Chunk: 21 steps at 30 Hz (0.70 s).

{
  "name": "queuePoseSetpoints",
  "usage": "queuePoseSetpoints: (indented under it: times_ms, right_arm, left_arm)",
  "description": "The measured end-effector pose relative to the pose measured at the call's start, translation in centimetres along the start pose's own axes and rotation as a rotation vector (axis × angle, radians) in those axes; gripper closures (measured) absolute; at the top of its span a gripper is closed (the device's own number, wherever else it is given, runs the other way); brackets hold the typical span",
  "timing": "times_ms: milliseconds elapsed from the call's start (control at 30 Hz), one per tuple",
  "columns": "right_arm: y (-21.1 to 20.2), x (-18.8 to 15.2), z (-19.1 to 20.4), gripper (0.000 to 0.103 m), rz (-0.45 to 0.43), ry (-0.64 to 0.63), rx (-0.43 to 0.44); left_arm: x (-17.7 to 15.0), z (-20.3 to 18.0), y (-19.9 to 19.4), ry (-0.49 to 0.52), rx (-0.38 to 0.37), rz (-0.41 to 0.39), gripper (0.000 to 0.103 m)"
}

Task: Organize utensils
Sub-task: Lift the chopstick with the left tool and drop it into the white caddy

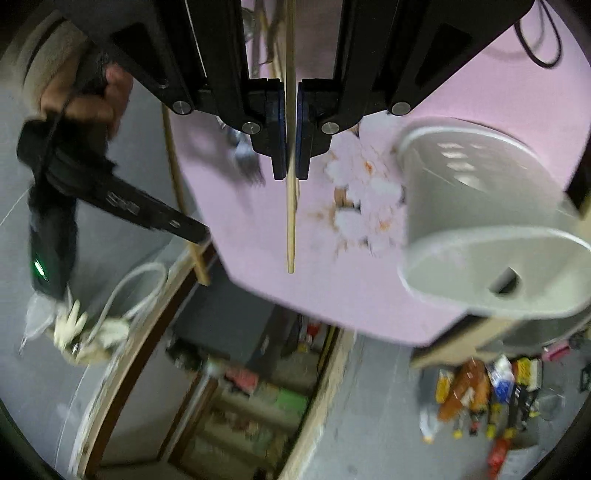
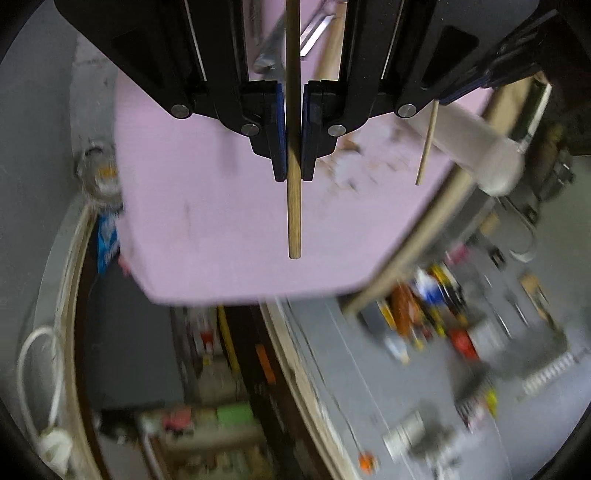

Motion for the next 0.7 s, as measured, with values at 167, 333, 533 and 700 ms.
queuePoseSetpoints:
  times_ms: [167,333,533,700]
  right_arm:
    - [-6.1,3.0,2.6,0.098,-0.190,0.023,0.032]
    - [-9.5,5.7,6.6,0.098,-0.352,0.077,0.100]
    - [-9.8,7.8,13.2,0.098,-0.545,0.102,0.189]
    - [-8.8,9.0,17.2,0.098,-0.653,0.133,0.203]
  left_arm:
    - [4.2,-0.9,-5.0,0.017,-0.018,-0.127,0.101]
    - [10.6,0.8,-8.0,-0.010,-0.038,-0.225,0.101]
    - [16.4,6.1,-11.9,-0.002,-0.011,-0.336,0.101]
    - [19.1,11.8,-13.7,-0.034,0.021,-0.439,0.101]
Point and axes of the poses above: each gripper's, at about its wrist camera, not at the fingertips, and y roughly the way its jaws point, z to its left, x to its top, the point moved 6 cm from there along y, roughly the way its jaws point, and after that the axes turned 11 degrees about -x, right-handed, at the moved point
